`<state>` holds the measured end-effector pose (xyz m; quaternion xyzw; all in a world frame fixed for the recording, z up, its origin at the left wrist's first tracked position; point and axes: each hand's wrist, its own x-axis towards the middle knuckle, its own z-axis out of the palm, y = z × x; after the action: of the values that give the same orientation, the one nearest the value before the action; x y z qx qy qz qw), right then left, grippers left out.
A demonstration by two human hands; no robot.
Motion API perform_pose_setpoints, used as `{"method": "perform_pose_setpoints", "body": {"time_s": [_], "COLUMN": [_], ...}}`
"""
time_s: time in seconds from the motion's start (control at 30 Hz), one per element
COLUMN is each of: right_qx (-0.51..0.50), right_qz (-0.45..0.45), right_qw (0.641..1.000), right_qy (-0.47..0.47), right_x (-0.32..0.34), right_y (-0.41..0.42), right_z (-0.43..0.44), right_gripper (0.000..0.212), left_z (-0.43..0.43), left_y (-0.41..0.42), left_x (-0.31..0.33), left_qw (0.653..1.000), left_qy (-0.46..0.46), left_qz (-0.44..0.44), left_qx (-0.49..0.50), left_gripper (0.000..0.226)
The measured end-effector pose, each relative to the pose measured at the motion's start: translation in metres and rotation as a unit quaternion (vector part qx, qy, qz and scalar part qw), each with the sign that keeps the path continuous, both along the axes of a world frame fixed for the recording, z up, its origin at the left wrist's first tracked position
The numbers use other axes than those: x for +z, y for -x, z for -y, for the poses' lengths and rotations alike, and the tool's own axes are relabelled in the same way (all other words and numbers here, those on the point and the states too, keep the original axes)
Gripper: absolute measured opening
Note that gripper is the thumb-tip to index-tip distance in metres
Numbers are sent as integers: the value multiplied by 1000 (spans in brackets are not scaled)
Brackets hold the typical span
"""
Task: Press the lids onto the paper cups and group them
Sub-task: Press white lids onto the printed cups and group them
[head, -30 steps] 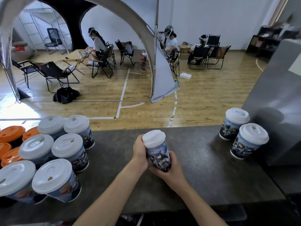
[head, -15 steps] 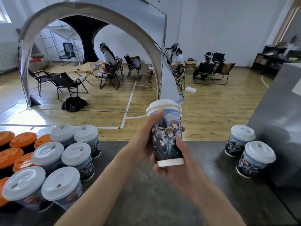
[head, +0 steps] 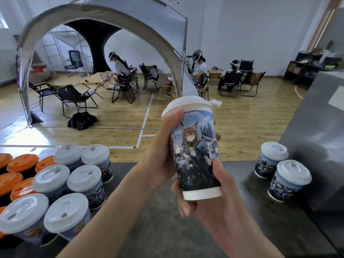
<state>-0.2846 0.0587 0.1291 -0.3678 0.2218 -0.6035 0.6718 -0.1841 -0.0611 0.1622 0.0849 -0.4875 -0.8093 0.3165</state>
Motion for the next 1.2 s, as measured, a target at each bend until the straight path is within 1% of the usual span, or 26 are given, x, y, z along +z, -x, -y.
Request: {"method": "perform_pose_setpoints", "body": {"time_s": [0.07, 0.1, 0.17, 0.2, 0.23, 0.27, 0.33, 0.37, 0.4, 0.43, 0.53, 0.6, 0.7, 0.73, 0.77, 0.87, 0.93, 1.0, 1.03, 1.13, 1.17, 1.2], "right_qx": [2, 23, 125, 162, 159, 120, -30, -84, -105, -96, -4, 13, 28, 36, 43, 39, -19, -69, -63, 31, 45, 41], "right_qz": [12, 27, 90, 127, 143, 135, 56, 16, -3, 2, 23, 23, 39, 43, 45, 47, 11, -30, -24, 66, 74, 63], "right_qw": [1000, 999, 988, 979, 977, 983, 998, 996, 994, 995, 999, 999, 999, 998, 998, 998, 1000, 997, 998, 997, 996, 997], "right_qy": [1, 1, 0, -7, -12, -12, 0, 3, -5, -20, -30, -17, -25, -25, -25, -13, 1, -6, -13, -35, -26, -10], "right_x": [3, 5, 7, 7, 7, 5, 0, 0, 1, 3, 6, 6, 3, 3, 3, 5, 5, 9, 12, 24, 29, 35], "right_y": [-1, 0, 4, 5, 5, 5, 4, 5, 7, 8, 13, 13, 14, 15, 15, 14, 13, 12, 13, 15, 15, 15], "right_z": [-3, -4, -5, -5, -5, -4, -1, 1, 3, 5, 5, 4, 3, 2, 2, 1, 0, 1, 1, -1, -2, -1], "right_gripper": [70, 68, 66, 69, 71, 70, 68, 69, 70, 71, 67, 64, 66, 67, 67, 65, 65, 69, 70, 68, 66, 65], "left_z": [-4, -5, -8, -8, -9, -10, -10, -10, -10, -11, -16, -15, -14, -13, -13, -14, -14, -13, -12, -10, -9, -8], "left_y": [-1, -1, -2, -2, -1, 0, 1, 1, 1, 2, 4, 6, 9, 9, 9, 10, 11, 9, 7, 3, 3, 4], "left_x": [3, 4, 5, 6, 8, 10, 11, 11, 12, 12, 17, 18, 19, 19, 19, 21, 21, 22, 22, 31, 36, 42], "left_qw": [1000, 999, 998, 998, 999, 1000, 995, 987, 981, 980, 991, 993, 997, 998, 997, 993, 990, 980, 979, 986, 986, 985], "left_qy": [-5, -8, 6, 20, 21, 15, 46, 82, 100, 100, 33, -3, -33, -40, -40, -26, -3, 43, 59, 57, 55, 54], "left_qz": [-19, -28, -35, -38, -31, -17, 42, 67, 80, 83, 52, 41, 26, 18, 24, 51, 56, 77, 82, 98, 104, 107], "left_qx": [-19, -31, -46, -46, -37, -18, 77, 124, 146, 149, 117, 111, 66, 54, 58, 104, 132, 181, 180, 122, 119, 123], "left_gripper": [90, 94, 104, 101, 95, 91, 88, 86, 83, 82, 71, 61, 43, 40, 41, 58, 62, 64, 63, 56, 58, 64]}}
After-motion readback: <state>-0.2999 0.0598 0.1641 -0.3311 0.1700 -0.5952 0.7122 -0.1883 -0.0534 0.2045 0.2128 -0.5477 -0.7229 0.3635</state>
